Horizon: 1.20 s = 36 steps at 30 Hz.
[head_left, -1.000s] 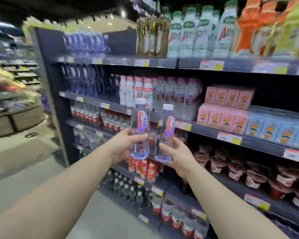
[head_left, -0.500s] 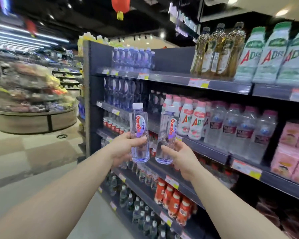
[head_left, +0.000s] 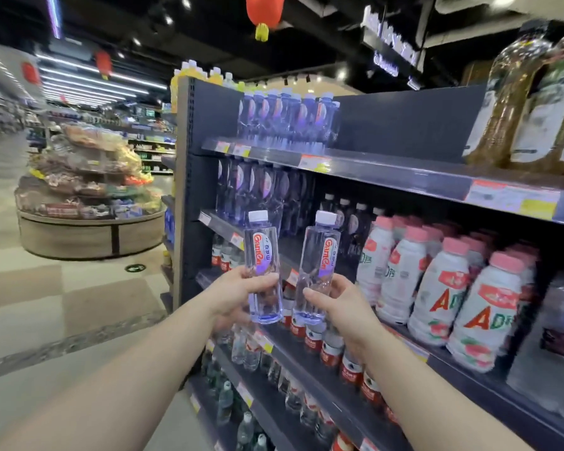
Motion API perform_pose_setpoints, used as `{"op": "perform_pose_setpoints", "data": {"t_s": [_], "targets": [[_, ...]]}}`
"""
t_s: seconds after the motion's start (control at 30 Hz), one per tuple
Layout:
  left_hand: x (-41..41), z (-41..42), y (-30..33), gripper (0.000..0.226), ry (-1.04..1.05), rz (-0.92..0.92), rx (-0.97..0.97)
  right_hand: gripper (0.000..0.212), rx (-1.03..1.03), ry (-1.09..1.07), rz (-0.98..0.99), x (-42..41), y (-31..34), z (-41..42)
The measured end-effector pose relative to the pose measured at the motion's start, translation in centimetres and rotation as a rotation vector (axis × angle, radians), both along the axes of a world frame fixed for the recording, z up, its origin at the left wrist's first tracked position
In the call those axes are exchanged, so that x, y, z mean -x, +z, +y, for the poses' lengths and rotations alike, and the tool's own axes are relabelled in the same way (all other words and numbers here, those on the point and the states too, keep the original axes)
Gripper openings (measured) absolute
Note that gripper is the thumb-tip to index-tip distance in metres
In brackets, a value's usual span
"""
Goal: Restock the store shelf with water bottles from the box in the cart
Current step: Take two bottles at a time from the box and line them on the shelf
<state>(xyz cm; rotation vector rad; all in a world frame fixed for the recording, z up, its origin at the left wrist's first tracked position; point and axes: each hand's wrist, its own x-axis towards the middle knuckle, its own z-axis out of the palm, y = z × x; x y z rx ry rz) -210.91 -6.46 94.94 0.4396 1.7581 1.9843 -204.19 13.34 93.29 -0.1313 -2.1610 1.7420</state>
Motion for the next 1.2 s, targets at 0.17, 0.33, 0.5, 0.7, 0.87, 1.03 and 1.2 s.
{"op": "perform_pose_setpoints", "data": {"t_s": [0.17, 0.33, 0.5, 0.7, 0.87, 1.03, 1.2], "targets": [[9.7, 3.0, -0.9, 0.067, -0.082, 0.048, -0.022, 0.031, -0.015, -0.071, 0.001, 7.0, -0.5, 0.8], [20.1, 5.4, -0.2, 0.044, -0.072, 0.184, 0.013, 0.04, 0.003, -0.332, 0.05, 14.8, -1.1, 1.4], [28.5, 6.8, 1.0, 0.046, -0.151, 0.411, 0.143, 0.059, 0.028, -0.526, 0.003, 20.5, -0.9, 2.4], [32.9, 9.6, 0.6, 0.053, -0.289, 0.423, 0.126, 0.03, -0.026, -0.672, -0.061, 24.4, -0.8, 5.1], [34.3, 10.4, -0.5, 0.042, -0.235, 0.422, 0.136, 0.047, -0.108, -0.663, -0.176, 26.8, -1.6, 6.3], [36.7, 10.4, -0.8, 0.054, -0.189, 0.43, 0.172, 0.055, -0.15, -0.684, -0.22, 30.6, -1.8, 7.2], [39.2, 10.3, -0.8, 0.065, -0.204, 0.455, 0.206, 0.056, -0.114, -0.71, -0.219, 33.6, -1.9, 7.8]]}}
